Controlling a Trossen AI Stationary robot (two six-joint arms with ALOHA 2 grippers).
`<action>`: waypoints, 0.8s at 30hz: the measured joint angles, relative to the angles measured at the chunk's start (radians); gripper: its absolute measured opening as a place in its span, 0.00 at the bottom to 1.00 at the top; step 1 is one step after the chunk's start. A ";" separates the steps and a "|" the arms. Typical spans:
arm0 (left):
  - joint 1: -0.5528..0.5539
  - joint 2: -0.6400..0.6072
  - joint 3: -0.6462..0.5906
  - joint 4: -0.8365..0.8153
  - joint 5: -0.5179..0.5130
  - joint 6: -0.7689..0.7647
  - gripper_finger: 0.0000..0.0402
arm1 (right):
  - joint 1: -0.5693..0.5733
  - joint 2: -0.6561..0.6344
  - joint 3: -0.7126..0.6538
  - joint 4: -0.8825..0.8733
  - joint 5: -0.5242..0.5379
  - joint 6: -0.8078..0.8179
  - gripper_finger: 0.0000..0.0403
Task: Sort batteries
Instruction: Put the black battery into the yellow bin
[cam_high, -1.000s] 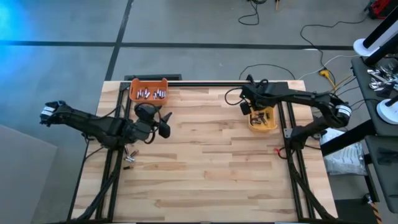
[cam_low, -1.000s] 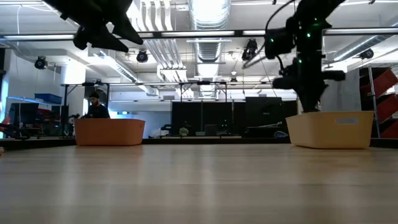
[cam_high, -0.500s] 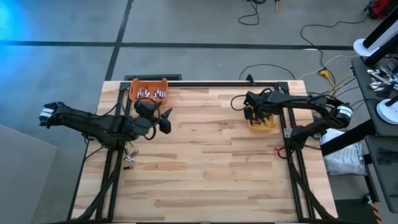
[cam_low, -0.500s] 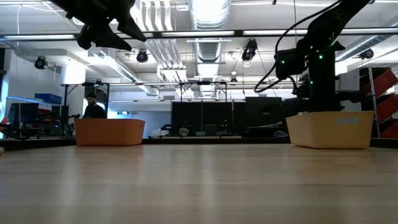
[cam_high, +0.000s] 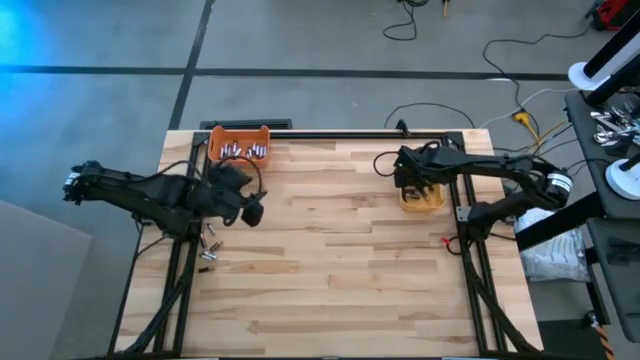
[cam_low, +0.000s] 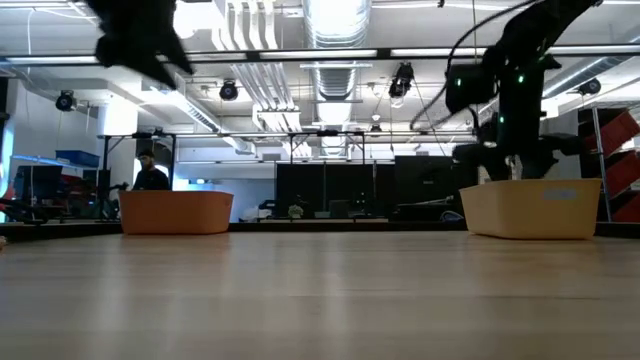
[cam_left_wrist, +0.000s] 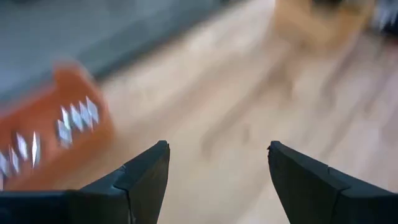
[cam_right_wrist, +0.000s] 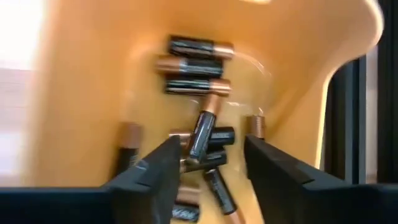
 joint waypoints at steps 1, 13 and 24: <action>-0.001 0.000 0.002 -0.059 0.058 -0.035 0.62 | 0.016 -0.024 0.005 0.004 0.001 -0.001 0.46; -0.015 0.016 -0.321 -0.080 0.498 -0.578 0.62 | 0.513 -0.306 0.044 0.326 0.303 0.021 0.55; -0.016 0.118 -0.378 -0.111 0.693 -0.469 0.62 | 0.673 -0.206 0.099 0.413 0.360 -0.039 0.50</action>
